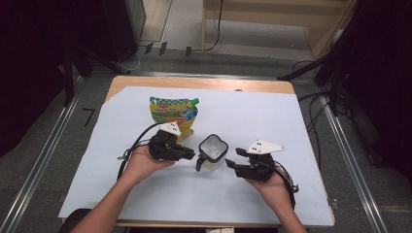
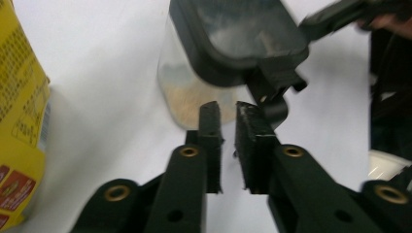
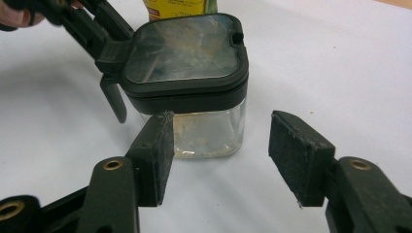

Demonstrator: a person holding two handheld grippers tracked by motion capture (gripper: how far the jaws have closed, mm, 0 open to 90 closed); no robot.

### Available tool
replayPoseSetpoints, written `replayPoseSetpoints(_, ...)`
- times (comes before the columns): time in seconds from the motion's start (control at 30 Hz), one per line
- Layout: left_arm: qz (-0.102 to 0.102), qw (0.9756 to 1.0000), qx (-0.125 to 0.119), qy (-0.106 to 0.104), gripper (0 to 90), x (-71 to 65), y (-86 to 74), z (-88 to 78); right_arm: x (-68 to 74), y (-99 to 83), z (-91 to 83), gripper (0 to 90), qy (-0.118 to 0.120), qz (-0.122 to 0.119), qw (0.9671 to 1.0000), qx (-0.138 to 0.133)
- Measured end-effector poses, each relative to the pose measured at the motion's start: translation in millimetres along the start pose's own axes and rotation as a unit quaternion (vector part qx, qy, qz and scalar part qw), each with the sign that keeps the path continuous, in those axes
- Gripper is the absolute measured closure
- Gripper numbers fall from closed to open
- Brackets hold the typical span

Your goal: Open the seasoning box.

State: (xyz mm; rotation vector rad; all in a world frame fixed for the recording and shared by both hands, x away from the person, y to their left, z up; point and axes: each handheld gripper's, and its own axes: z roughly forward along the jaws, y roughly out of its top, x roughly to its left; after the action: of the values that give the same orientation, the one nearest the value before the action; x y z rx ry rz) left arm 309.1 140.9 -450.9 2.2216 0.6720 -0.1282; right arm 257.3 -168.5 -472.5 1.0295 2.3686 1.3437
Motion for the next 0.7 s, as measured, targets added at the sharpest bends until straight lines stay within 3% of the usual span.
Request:
replayPoseSetpoints(0.17,0.000,0.9999,0.003,-0.016,90.0,-1.4,1.6,0.7,1.5,0.3,0.5,66.7,0.013,0.014,0.9998,0.007)
replayPoseSetpoints(0.2,0.000,0.9999,0.003,-0.016,90.0,-1.4,1.6,0.7,1.5,0.3,0.5,66.7,0.013,0.014,0.9998,0.007)
replayPoseSetpoints(0.23,-0.001,0.9998,0.010,-0.015,90.0,-1.2,1.9,2.2,4.0,0.2,0.7,76.8,0.010,0.018,0.9997,0.014)
replayPoseSetpoints(0.33,-0.001,0.9998,0.018,-0.008,90.0,-1.5,1.6,5.9,8.2,1.1,1.0,90.0,0.009,0.017,0.9996,0.020)
replayPoseSetpoints(0.7,0.004,0.9994,0.031,-0.015,90.0,-5.6,1.4,17.4,9.7,4.3,7.7,90.0,0.008,0.028,0.9994,0.021)
